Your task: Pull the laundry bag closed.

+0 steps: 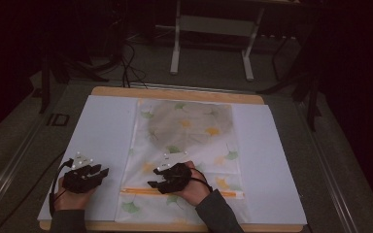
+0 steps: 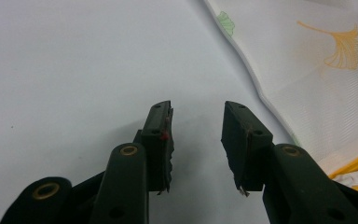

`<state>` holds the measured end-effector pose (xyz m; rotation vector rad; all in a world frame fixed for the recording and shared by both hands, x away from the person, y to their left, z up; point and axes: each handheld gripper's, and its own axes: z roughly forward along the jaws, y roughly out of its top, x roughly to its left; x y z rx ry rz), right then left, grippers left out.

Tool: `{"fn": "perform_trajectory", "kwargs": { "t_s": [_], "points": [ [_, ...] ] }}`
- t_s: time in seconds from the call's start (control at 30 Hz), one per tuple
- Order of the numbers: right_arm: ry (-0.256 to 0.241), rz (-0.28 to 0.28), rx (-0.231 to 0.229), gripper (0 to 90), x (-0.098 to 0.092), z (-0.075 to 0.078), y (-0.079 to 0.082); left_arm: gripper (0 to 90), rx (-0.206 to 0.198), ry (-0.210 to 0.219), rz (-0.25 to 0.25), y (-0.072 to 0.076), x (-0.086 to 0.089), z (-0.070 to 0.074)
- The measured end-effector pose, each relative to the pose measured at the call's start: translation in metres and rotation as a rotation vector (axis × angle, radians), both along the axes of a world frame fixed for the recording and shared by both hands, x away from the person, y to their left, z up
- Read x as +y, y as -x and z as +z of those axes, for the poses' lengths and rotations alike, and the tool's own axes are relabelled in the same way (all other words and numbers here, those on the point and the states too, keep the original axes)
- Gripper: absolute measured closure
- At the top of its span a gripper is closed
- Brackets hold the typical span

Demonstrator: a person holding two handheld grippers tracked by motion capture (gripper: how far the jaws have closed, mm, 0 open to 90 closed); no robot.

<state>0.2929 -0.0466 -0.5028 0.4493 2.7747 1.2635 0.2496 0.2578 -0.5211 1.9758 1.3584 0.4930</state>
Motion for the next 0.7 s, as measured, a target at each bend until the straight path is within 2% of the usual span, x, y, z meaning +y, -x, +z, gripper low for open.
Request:
{"fn": "perform_trajectory", "kwargs": {
  "t_s": [0.2,0.3,0.43,0.7],
  "points": [
    [-0.002,0.020,0.011,58.3,0.007,-0.003,0.001,63.0,0.000,0.000,0.000,0.000,0.000,0.000],
    [-0.007,0.040,0.021,64.0,0.013,-0.006,0.004,63.0,0.002,-0.002,-0.002,0.000,0.000,0.000],
    [0.002,0.054,0.017,68.6,0.020,-0.009,0.007,62.9,0.001,-0.001,-0.002,0.000,0.000,0.000],
    [-0.002,0.055,0.010,68.0,0.029,-0.013,0.007,62.8,0.002,-0.002,-0.004,-0.001,0.000,0.000]
  ]
}}
